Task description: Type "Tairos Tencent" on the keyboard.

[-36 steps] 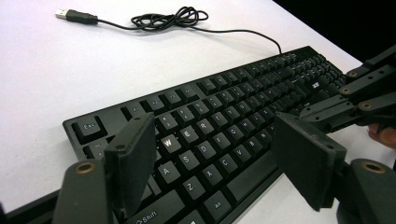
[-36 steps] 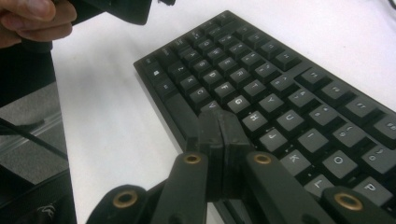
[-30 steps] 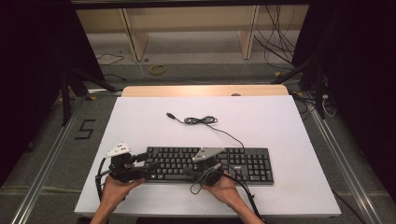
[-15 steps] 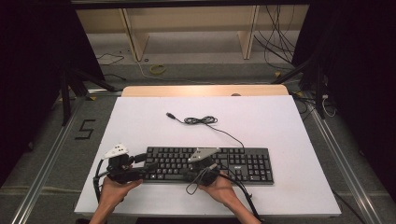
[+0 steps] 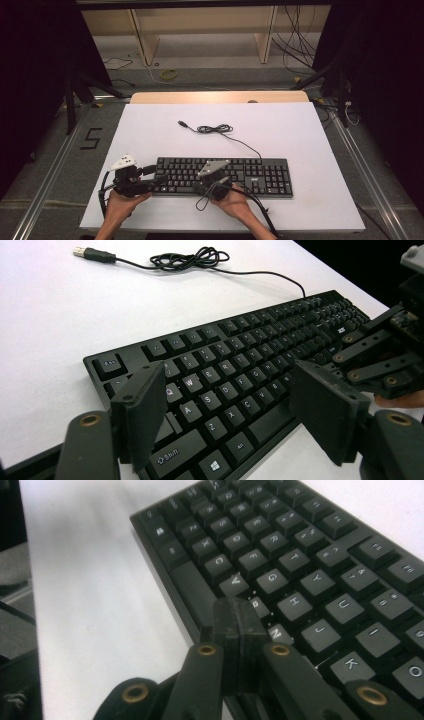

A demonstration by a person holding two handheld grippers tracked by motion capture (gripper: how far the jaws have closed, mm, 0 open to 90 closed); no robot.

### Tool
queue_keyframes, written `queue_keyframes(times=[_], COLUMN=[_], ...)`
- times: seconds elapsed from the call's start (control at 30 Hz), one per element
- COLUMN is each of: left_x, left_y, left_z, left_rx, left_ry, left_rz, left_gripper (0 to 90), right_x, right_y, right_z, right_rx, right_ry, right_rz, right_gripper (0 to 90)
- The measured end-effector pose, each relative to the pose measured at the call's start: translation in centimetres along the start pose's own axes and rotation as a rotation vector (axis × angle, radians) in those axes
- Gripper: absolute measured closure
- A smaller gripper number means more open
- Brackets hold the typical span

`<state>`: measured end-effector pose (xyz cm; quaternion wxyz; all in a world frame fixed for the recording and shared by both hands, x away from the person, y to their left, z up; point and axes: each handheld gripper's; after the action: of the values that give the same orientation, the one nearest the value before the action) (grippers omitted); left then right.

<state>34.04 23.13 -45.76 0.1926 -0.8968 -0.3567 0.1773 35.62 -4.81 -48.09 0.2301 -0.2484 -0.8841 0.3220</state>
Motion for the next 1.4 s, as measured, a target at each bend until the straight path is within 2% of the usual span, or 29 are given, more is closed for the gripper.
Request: queue_keyframes(times=[0.23,0.33,0.43,0.53,0.77,1.0,1.4], left_x=[0.0,0.1,0.2,0.2,0.2,0.2,0.3], left_y=[0.0,0.0,0.0,0.1,0.2,0.3,0.3], left_z=[0.0,0.1,0.1,0.2,0.2,0.2,0.3], left_rx=[0.005,0.005,0.005,0.014,0.022,0.030,0.045], left_ry=[0.000,-0.002,-0.004,-0.001,0.000,0.004,0.009], left_rz=[-0.001,-0.003,-0.003,-0.001,0.003,0.003,-0.001], left_gripper=[30.5,30.5,30.5,30.4,30.3,30.3,30.2], right_x=[0.0,-0.1,-0.3,-0.4,-1.3,-2.2,-3.1], right_y=[0.3,0.2,-0.4,-1.0,-2.0,-3.1,-3.8], right_z=[0.1,0.0,-0.1,-0.4,-0.7,-1.2,-1.8], right_rx=[0.011,0.016,-0.014,-0.049,-0.078,-0.113,-0.137], right_ry=[-0.003,0.015,0.025,0.036,0.064,0.096,0.141], right_rz=[0.008,0.006,-0.016,-0.026,-0.020,-0.012,-0.008], right_gripper=[90.0,90.0,90.0,86.4,78.9,67.4,49.5])
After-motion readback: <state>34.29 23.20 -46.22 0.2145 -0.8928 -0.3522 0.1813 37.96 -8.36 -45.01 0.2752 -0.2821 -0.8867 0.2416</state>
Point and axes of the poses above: each handheld gripper's, and its own axes: y roughly forward along the jaws, z roughly out of its underside, x roughly to its left, and after that the axes turned 10 degrees about y, right-handed
